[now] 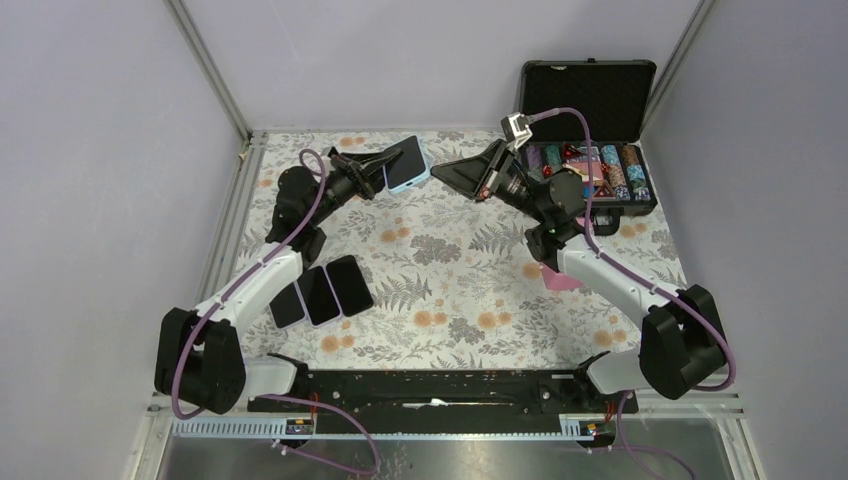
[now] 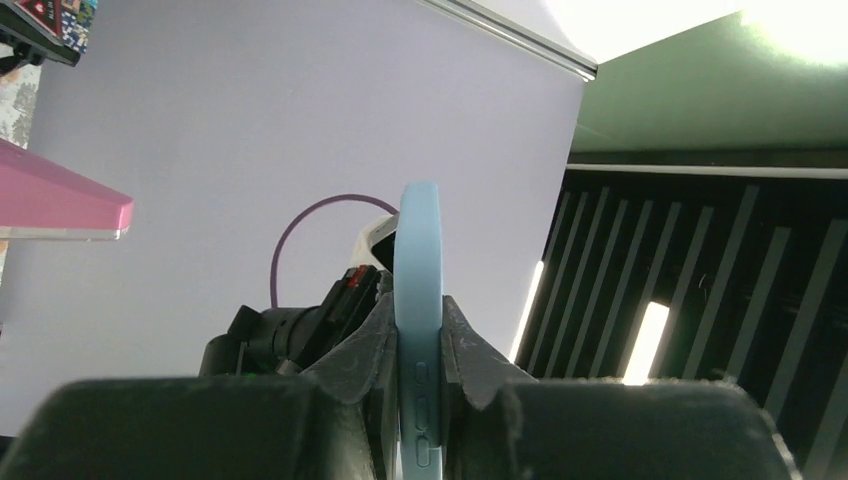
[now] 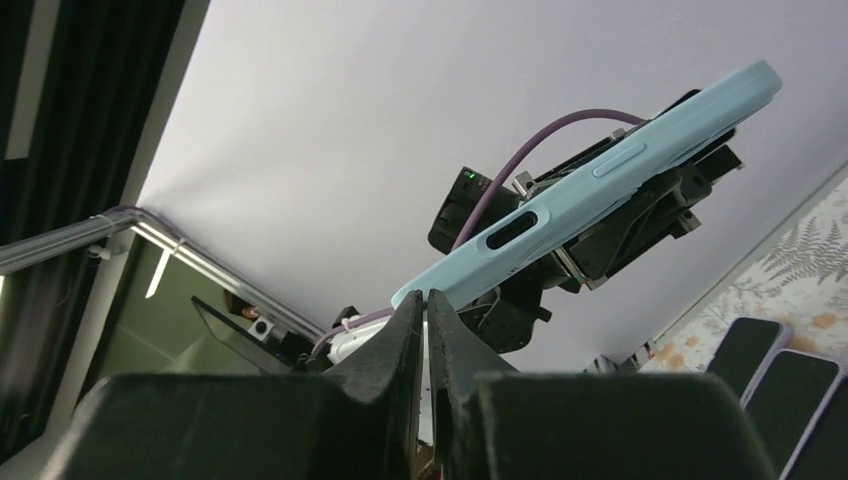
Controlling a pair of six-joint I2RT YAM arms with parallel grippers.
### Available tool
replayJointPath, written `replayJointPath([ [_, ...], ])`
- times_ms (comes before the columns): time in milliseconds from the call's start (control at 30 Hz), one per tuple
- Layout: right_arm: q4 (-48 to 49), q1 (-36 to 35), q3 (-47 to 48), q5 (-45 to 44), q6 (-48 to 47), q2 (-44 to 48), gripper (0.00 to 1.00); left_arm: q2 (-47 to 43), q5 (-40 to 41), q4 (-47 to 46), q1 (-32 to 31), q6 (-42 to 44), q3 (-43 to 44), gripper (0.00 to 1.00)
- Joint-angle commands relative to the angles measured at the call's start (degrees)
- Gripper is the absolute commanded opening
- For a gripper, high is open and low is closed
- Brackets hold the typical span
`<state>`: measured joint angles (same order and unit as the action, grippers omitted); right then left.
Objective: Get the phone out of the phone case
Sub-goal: Remove the phone case from the phone.
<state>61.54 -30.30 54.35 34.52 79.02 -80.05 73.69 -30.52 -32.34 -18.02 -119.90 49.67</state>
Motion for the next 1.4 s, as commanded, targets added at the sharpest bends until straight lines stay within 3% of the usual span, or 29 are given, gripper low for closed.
replayJointPath([
  [0, -6.38, -1.6, 0.14, -1.63, -4.85, 2.63, 0.28, -1.54, -1.19, -1.51, -2.06, -11.44, -0.63, 0.0],
  [67, -9.71, -1.6, -0.86, -2.6, -6.15, 4.58, 0.59, -1.01, -0.95, -3.2, -0.89, -11.13, -0.05, 0.0],
  [100, -12.18, -1.6, -1.32, -3.61, -6.83, 5.71, 0.7, -0.68, -0.77, -4.03, -0.28, -10.49, 0.5, 0.0],
  [167, -16.13, -1.6, -1.45, -4.5, -7.67, 7.73, 0.8, -0.25, -0.94, -3.87, 0.88, -8.34, 1.85, 0.0],
  [300, -18.32, -1.62, 0.2, -3.91, -5.08, 7.67, 0.8, 0.8, -0.88, -3.5, 1.66, -3.75, 4.73, 0.0],
  [467, -16.66, -2.02, 1.2, -4.43, 0.01, 6.37, 0.68, 1.8, -0.79, -4.4, 1.76, -0.37, 6.32, 0.0],
  [600, -18.17, -2.21, 1.86, -6.34, 1.33, 6.27, 0.66, 2.16, -1.62, -4.68, 1.89, 2.3, 7.71, 0.0],
  [767, -18.88, -2.21, 3.4, -7.14, 1.59, 6.0, 0.83, 1.82, -2.58, -2.4, 2.02, 5.72, 9.04, 0.0],
  [833, -18.83, -2.21, 4.06, -7.27, 1.66, 5.6, 0.85, 1.73, -2.7, -2.3, 2.02, 6.27, 9.2, 0.0],
  [933, -19.15, -2.21, 4.95, -7.19, 2.02, 4.86, 0.79, 1.57, -2.89, -1.41, 2.04, 6.62, 9.17, 0.0],
  [1033, -16.66, -2.17, 5.17, -6.39, 2.98, 3.65, 0.63, 0.95, -1.99, -1.69, 2.02, 4.23, 7.88, 0.0],
  [1300, -17.3, -2.71, 5.76, -4.14, 0.74, 2.04, 0.37, 0.1, -0.2, -4.79, 2.02, -0.59, 3.92, 0.0],
  [1367, -15.86, -2.78, 5.48, -3.9, 1.05, 1.65, 0.26, 0.22, -0.38, -4.97, 2.02, -1.64, 4.03, 0.0],
])
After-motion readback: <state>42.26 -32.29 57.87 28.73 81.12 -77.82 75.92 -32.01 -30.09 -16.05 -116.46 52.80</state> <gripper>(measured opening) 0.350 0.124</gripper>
